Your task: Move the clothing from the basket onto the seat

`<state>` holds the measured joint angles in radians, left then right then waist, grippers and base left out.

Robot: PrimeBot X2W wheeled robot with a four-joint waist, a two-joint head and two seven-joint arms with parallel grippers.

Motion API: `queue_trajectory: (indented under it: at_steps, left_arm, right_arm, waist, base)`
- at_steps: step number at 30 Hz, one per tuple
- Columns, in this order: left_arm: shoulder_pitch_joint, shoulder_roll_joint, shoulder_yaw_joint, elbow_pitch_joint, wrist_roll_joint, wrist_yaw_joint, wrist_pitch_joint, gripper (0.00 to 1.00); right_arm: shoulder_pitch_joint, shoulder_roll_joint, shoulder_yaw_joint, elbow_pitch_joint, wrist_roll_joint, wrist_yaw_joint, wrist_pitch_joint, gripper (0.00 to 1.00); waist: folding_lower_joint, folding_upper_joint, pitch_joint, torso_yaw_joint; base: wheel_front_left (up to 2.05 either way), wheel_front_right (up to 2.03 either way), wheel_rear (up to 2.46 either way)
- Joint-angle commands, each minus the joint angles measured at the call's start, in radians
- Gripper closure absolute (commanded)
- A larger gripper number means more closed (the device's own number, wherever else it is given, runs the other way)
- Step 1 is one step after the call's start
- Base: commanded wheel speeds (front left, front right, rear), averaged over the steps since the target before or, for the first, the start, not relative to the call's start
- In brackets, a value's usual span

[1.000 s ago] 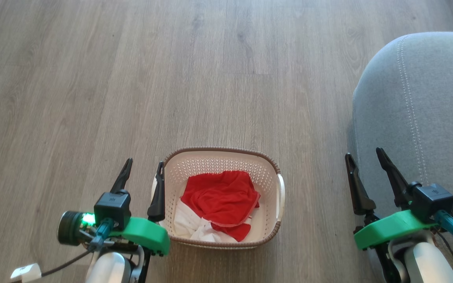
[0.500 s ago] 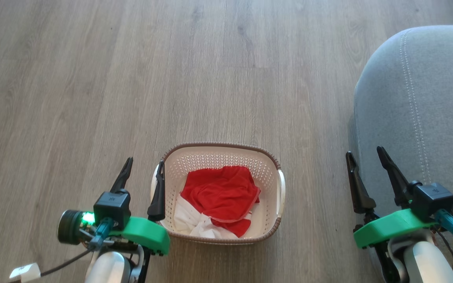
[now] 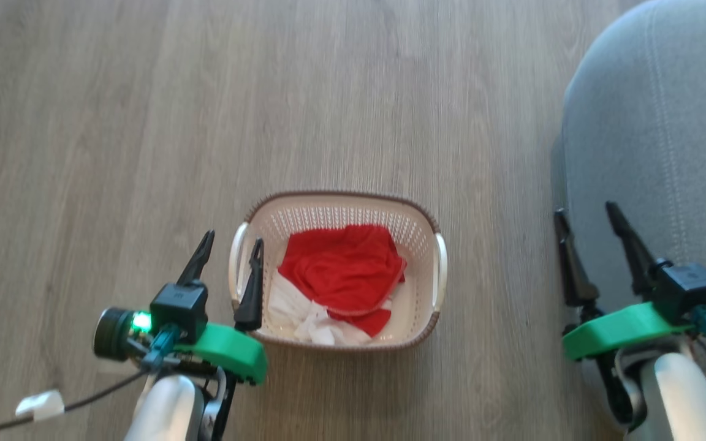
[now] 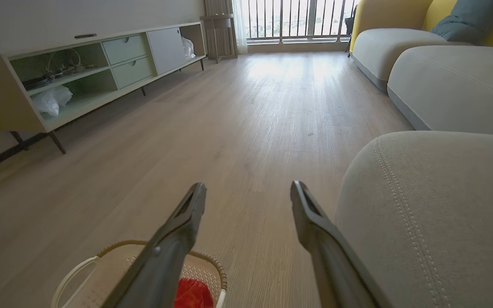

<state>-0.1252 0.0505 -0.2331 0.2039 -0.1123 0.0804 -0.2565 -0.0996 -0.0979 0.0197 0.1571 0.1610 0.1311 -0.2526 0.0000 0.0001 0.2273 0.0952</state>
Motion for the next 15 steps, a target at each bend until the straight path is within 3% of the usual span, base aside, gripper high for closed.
queue_trajectory:
  at_steps: [1,10,15]
  left_arm:
    - [-0.059,0.0,0.023,-0.014,0.021,-0.014,-0.005,0.0]
    - [-0.188,0.03,-0.022,0.169,0.113,-0.105,-0.005,0.0]
    - [-0.266,0.064,-0.044,0.246,0.133,-0.124,-0.005,0.0]
  right_arm:
    - [-0.036,0.007,-0.001,-0.024,-0.028,0.0,-0.009,0.0]
    - [-0.097,0.038,-0.048,-0.033,-0.104,0.0,-0.009,0.0]
    - [-0.116,0.044,-0.044,-0.047,-0.144,0.0,-0.009,0.0]
  waist:
    - [0.0,-0.0001,0.072,-0.017]
    - [0.0,-0.0001,0.317,-0.087]
    - [0.0,-0.0001,0.428,-0.137]
  base:
    - [0.0,0.0,0.0]
    - [0.0,0.0,0.0]
    - [0.0,0.0,0.0]
